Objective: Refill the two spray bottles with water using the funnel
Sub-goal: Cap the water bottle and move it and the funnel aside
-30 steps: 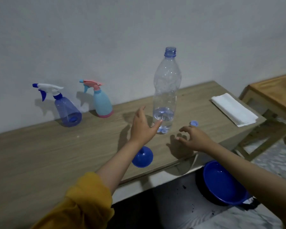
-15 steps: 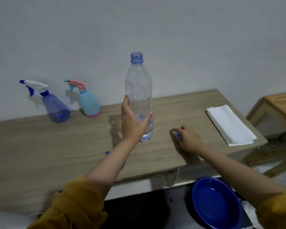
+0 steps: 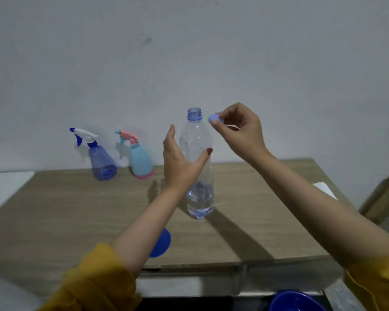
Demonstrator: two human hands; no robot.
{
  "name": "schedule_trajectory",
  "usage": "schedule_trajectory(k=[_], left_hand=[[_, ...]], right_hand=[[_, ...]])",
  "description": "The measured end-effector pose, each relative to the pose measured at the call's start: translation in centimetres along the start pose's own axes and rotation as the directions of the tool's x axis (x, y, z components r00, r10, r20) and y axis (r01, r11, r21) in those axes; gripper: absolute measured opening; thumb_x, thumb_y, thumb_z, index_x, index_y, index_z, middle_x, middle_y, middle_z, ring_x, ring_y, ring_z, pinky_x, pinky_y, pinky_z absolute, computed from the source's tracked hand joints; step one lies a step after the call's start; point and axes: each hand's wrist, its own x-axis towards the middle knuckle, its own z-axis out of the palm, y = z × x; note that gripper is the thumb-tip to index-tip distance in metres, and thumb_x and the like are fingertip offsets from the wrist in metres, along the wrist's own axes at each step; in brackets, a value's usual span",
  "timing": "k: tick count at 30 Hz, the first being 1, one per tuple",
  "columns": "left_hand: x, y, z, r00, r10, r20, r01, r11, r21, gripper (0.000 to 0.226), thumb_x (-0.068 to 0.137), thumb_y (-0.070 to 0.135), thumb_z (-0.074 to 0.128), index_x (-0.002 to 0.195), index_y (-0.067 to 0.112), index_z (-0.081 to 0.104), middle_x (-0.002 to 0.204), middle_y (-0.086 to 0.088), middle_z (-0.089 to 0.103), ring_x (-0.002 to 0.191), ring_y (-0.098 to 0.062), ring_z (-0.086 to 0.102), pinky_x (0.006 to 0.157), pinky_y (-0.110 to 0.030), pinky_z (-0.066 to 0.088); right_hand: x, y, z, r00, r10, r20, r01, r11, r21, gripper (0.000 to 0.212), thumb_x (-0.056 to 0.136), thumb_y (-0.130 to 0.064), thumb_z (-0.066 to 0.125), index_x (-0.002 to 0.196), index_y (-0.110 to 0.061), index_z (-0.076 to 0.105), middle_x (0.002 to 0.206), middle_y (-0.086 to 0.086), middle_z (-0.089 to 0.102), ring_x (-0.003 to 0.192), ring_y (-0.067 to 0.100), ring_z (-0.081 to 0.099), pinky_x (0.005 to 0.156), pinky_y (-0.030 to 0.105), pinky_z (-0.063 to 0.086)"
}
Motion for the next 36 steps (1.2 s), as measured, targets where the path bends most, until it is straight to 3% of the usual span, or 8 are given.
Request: schedule_trajectory(k=[8,11,15,18,23,29,32,36], left_hand=[[1.4,0.7,-0.2,0.997,-0.02,0.075,0.014,0.997,0.074,0.083,0.069,0.051,0.075,0.136,0.02,0.036,0.137,-0.001,0.047,0.122,-0.018,0.049,0.1,-0.035,0.045],[1.5,0.9,-0.4,0.996,-0.011,0.085,0.005,0.997,0.077,0.083,0.07,0.049,0.076,0.137,0.02,0.036,0.137,0.0,0.047,0.122,-0.018,0.049,0.098,-0.034,0.046],[1.4,0.9,-0.2,0.996,-0.013,0.088,0.007,0.997,0.072,0.085,0.07,0.049,0.076,0.138,0.022,0.034,0.137,0.0,0.046,0.122,-0.018,0.049,0.097,-0.031,0.045],[1.3,0.9,0.1,0.996,-0.017,0.088,0.01,0.997,0.073,0.085,0.07,0.05,0.075,0.14,0.023,0.033,0.14,0.001,0.044,0.124,-0.017,0.047,0.098,-0.032,0.045],[1.5,0.5,0.1,0.995,-0.016,0.101,0.005,0.995,0.103,0.085,0.071,0.056,0.072,0.139,0.023,0.033,0.141,0.003,0.044,0.125,-0.016,0.047,0.098,-0.034,0.046],[1.6,0.4,-0.1,0.996,-0.007,0.088,-0.002,0.995,0.101,0.087,0.07,0.055,0.073,0.14,0.025,0.032,0.139,0.003,0.045,0.122,-0.015,0.049,0.097,-0.034,0.048],[1.5,0.3,-0.2,0.996,-0.004,0.084,-0.005,0.995,0.099,0.088,0.069,0.055,0.073,0.14,0.023,0.032,0.138,0.002,0.045,0.122,-0.016,0.048,0.097,-0.037,0.049],[1.4,0.4,-0.1,0.997,-0.003,0.075,-0.005,0.995,0.104,0.09,0.069,0.056,0.073,0.14,0.019,0.032,0.139,0.0,0.044,0.123,-0.017,0.047,0.097,-0.039,0.049]], right_hand=[[4.9,-2.1,2.3,0.957,-0.064,0.283,0.138,0.958,-0.252,0.009,0.076,-0.017,0.073,0.077,-0.017,0.064,0.078,-0.008,0.067,0.077,0.001,0.067,0.074,0.028,0.057],[6.3,-3.2,1.7,0.875,-0.033,0.482,0.247,0.889,-0.386,0.024,0.082,-0.017,0.068,0.106,-0.021,0.068,0.087,-0.009,0.066,0.075,-0.003,0.063,0.076,0.014,0.052],[8.3,-5.4,1.2,0.733,0.125,0.669,0.389,0.73,-0.562,0.032,0.087,-0.013,0.065,0.116,-0.026,0.067,0.101,-0.005,0.065,0.089,0.009,0.061,0.081,0.022,0.046],[9.4,-6.3,1.8,0.69,0.198,0.696,0.475,0.602,-0.642,0.022,0.087,-0.028,0.067,0.107,-0.019,0.069,0.087,-0.006,0.063,0.074,0.008,0.056,0.069,0.025,0.042],[10.0,-6.1,3.3,0.693,0.209,0.69,0.572,0.422,-0.703,0.053,0.081,-0.055,0.065,0.089,-0.003,0.067,0.087,0.01,0.068,0.079,0.025,0.058,0.062,0.029,0.041],[10.7,-8.5,2.7,0.563,0.326,0.759,0.541,0.55,-0.637,0.03,0.086,-0.015,0.064,0.113,-0.028,0.068,0.09,-0.019,0.064,0.087,0.008,0.062,0.074,0.023,0.042],[10.4,-7.9,3.2,0.588,0.307,0.748,0.555,0.519,-0.649,0.024,0.087,-0.018,0.063,0.11,-0.024,0.068,0.093,-0.01,0.064,0.076,0.003,0.057,0.074,0.026,0.043],[9.4,-7.2,3.8,0.631,0.308,0.712,0.583,0.417,-0.697,0.024,0.092,-0.027,0.056,0.103,-0.007,0.066,0.097,0.008,0.067,0.087,0.026,0.061,0.076,0.039,0.052]])
